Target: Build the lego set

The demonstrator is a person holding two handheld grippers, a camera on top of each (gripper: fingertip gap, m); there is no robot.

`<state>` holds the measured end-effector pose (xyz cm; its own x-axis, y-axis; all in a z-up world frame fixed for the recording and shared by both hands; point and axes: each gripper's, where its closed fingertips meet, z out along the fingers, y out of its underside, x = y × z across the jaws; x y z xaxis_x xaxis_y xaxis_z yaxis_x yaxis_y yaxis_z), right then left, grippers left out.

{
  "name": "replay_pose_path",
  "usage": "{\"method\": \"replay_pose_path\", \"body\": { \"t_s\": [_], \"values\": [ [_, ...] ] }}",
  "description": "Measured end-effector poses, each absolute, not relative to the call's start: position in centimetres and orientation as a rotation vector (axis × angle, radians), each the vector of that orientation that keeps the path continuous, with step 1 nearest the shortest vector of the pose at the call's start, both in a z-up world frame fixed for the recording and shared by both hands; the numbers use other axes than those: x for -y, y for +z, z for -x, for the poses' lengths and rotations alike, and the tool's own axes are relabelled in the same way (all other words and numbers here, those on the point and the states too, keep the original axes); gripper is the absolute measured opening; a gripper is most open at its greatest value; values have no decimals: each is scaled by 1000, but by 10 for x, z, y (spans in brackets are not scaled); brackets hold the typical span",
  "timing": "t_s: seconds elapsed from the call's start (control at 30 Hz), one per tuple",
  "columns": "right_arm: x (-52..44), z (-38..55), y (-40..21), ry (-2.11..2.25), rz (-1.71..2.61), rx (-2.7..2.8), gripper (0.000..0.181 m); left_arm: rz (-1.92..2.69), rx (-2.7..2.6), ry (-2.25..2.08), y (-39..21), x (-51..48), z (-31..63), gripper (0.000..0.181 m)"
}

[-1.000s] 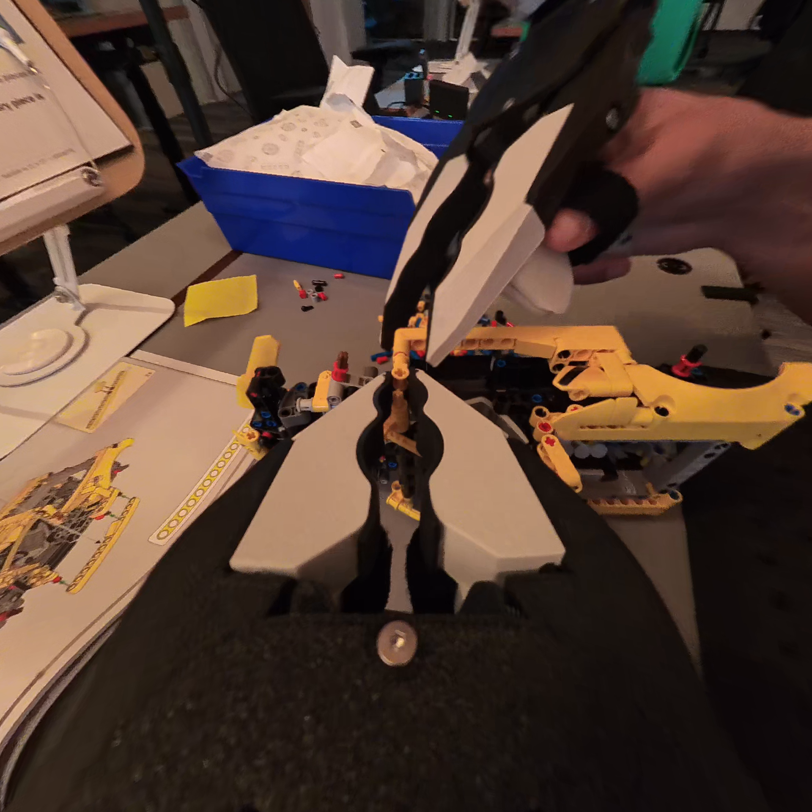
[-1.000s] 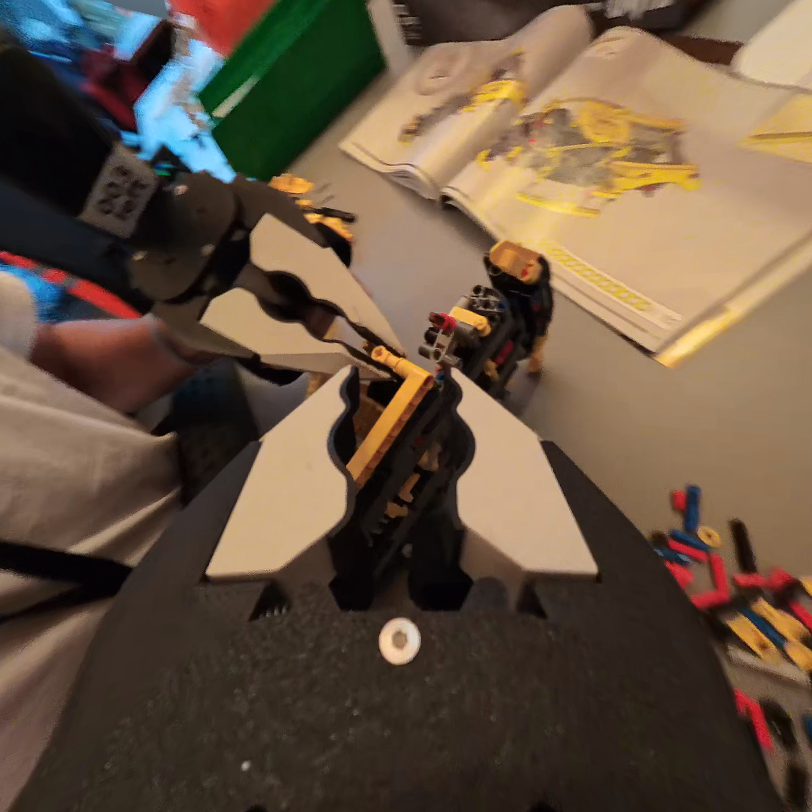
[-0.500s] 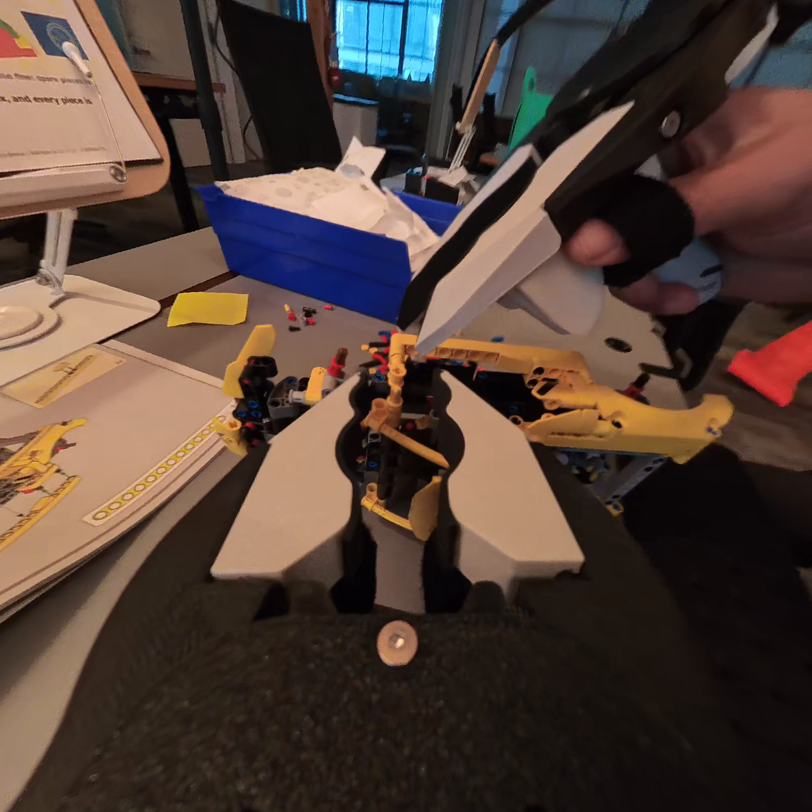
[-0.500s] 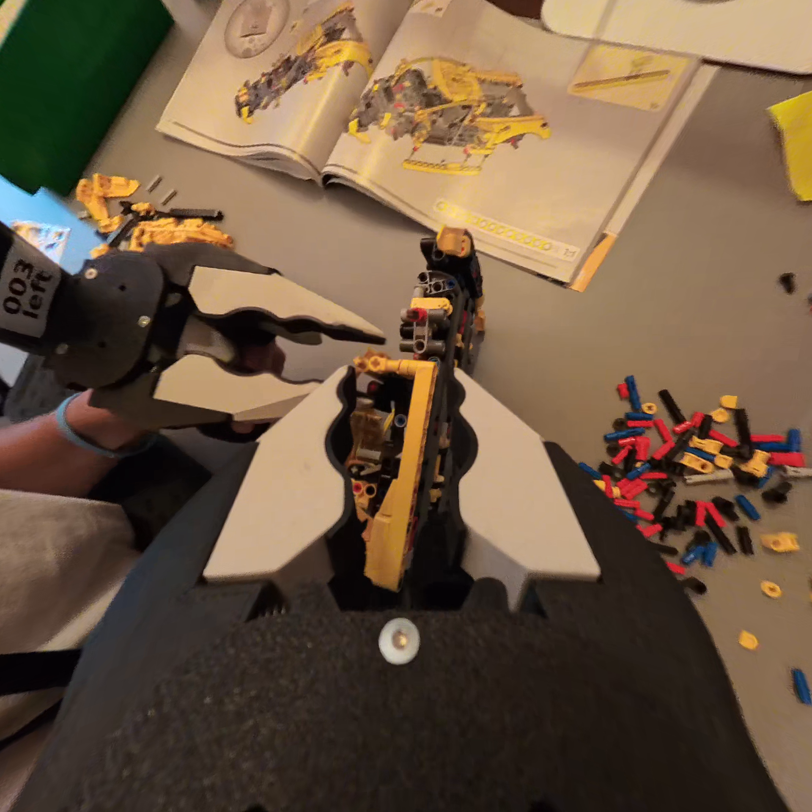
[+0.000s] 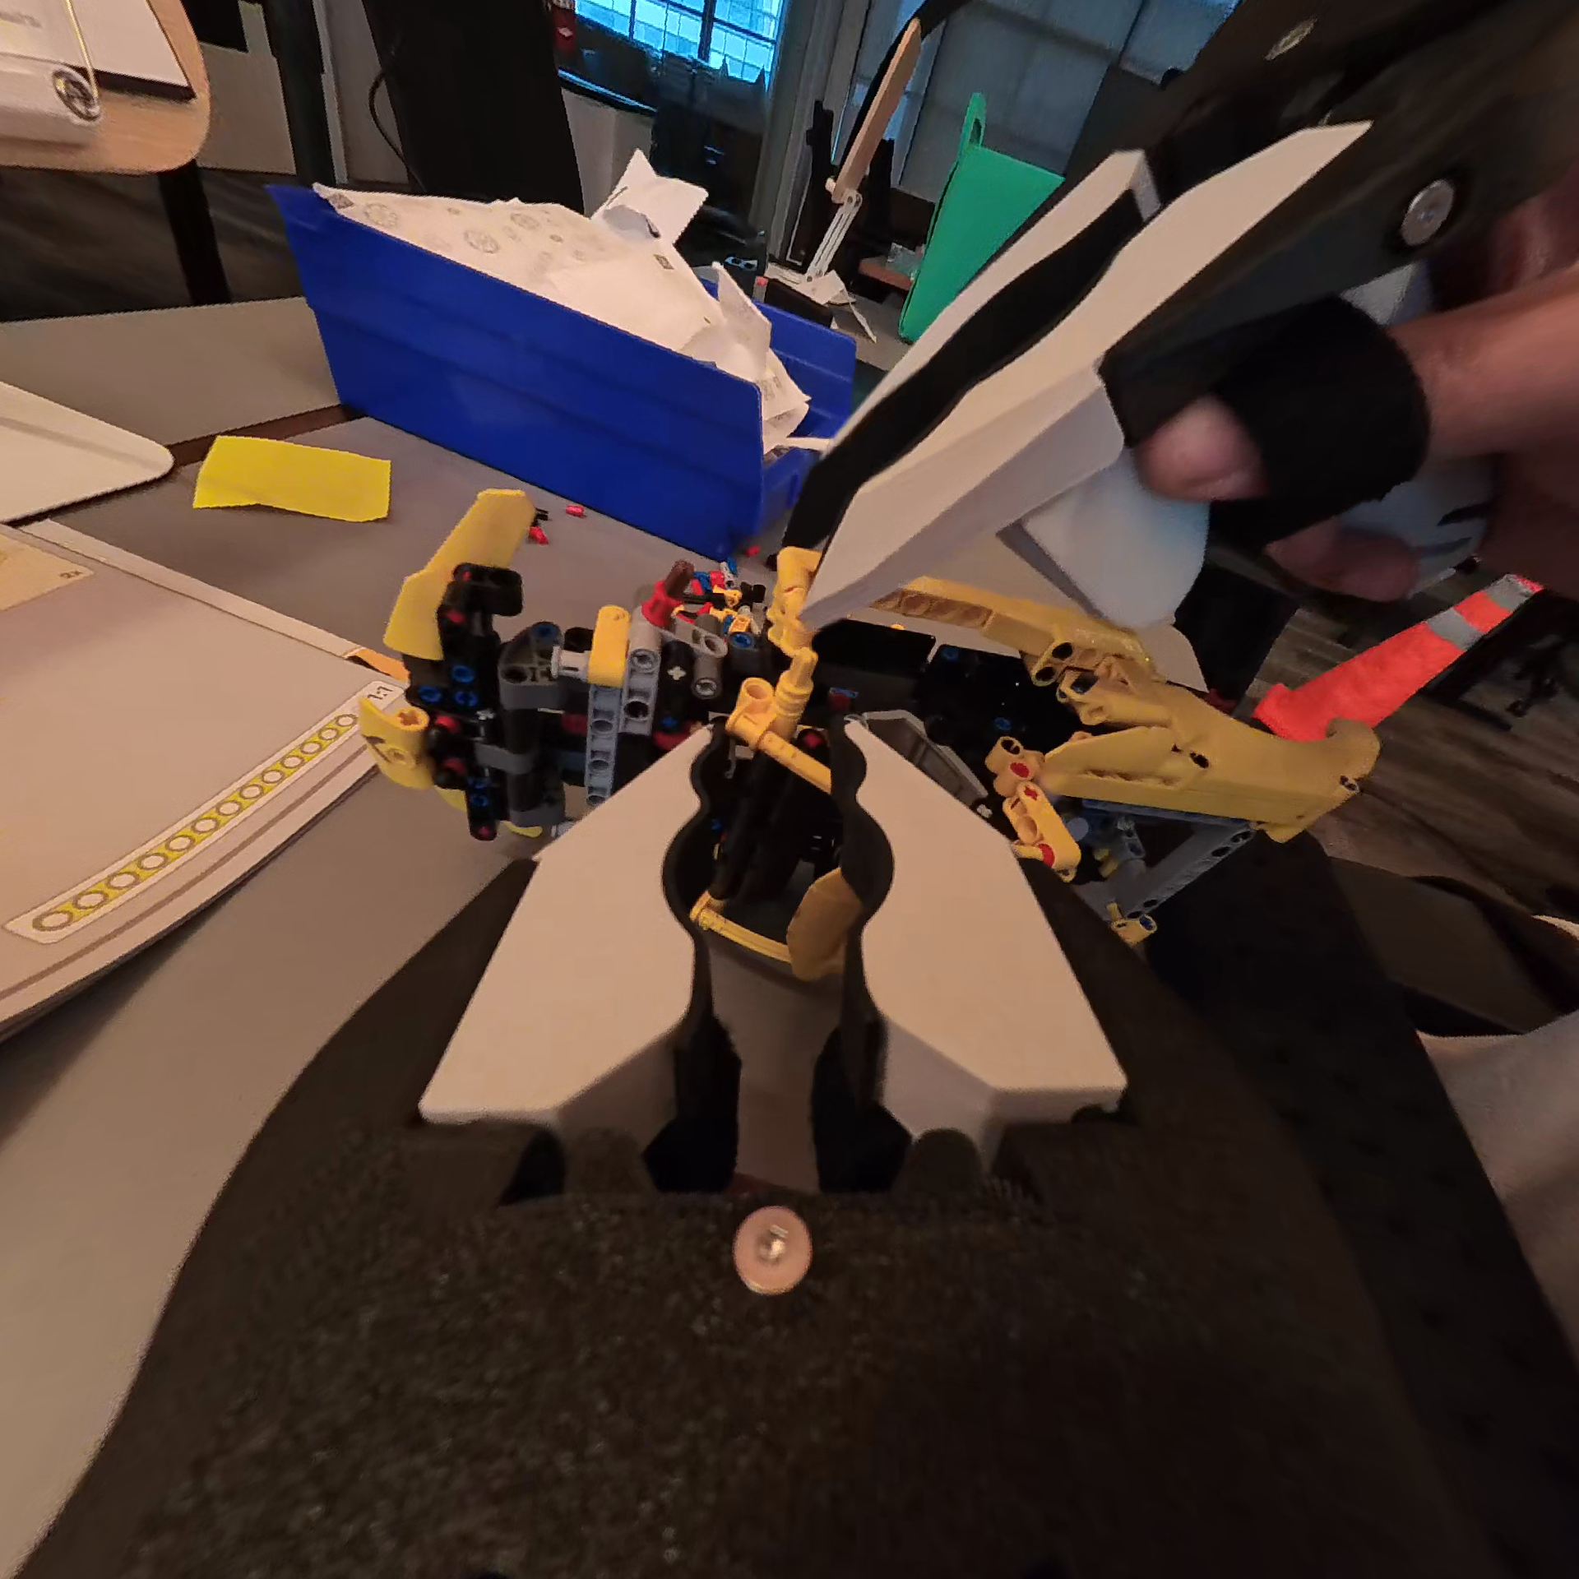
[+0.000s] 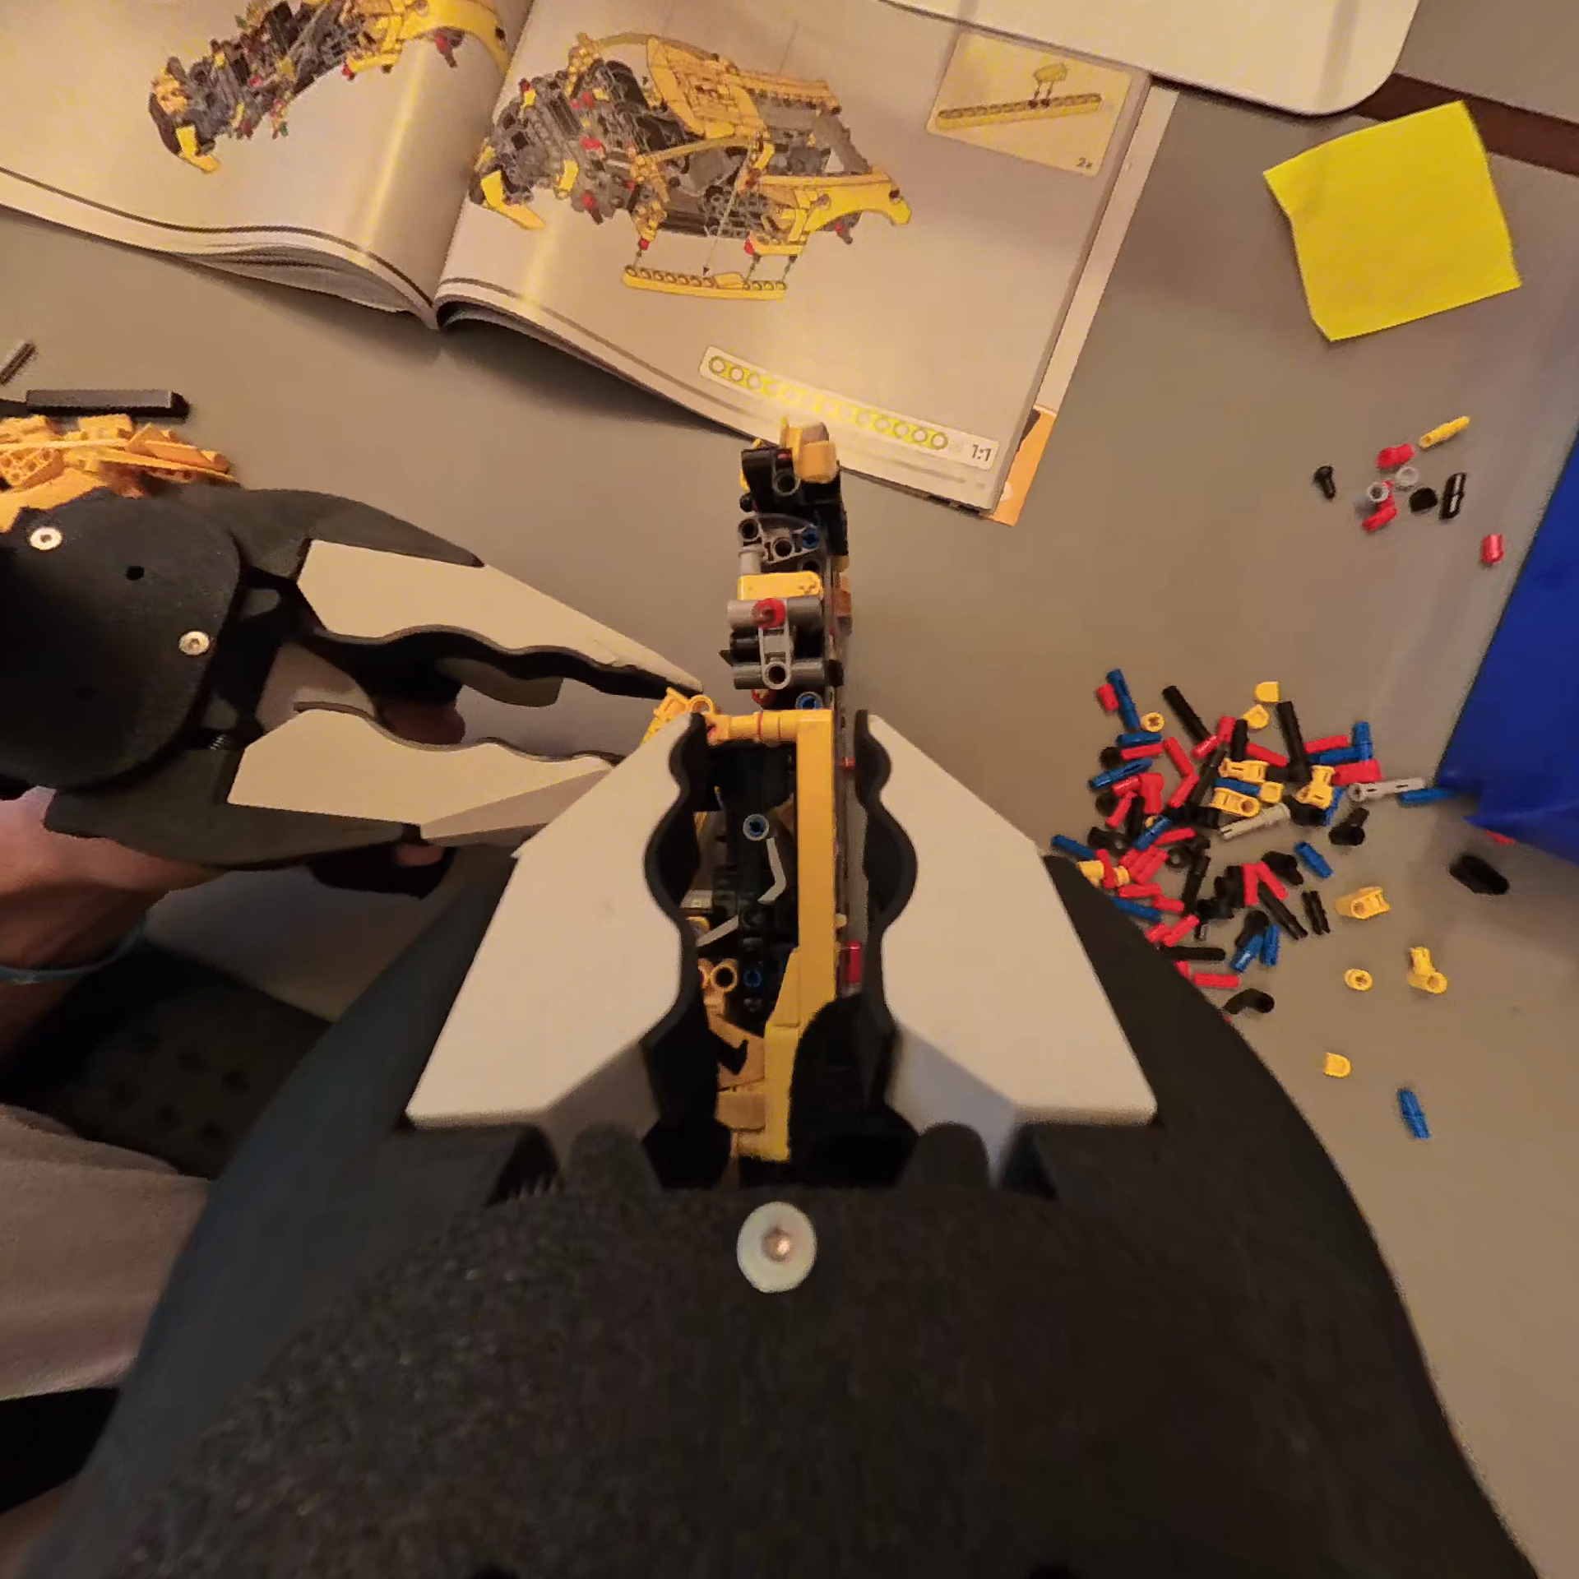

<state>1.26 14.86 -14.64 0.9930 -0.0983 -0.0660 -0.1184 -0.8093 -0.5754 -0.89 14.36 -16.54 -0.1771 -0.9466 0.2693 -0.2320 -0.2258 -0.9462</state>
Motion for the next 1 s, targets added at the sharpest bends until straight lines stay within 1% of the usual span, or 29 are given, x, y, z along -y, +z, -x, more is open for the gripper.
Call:
{"method": "replay_pose_path", "body": {
  "t_s": [0.47, 0.6, 1.0],
  "values": [
    [-149, -10, -149, 22, 2536, -127, 36, 1460, -1384, -1468, -166, -144, 10, 22],
    [-149, -7, -153, 51, 2536, -132, 32, 1461, -1382, -1466, -166, -144, 10, 22],
    [-148, -6, -154, -24, 2545, -26, 31, 1460, -1378, -1459, -166, -145, 10, 21]
  ]
}}
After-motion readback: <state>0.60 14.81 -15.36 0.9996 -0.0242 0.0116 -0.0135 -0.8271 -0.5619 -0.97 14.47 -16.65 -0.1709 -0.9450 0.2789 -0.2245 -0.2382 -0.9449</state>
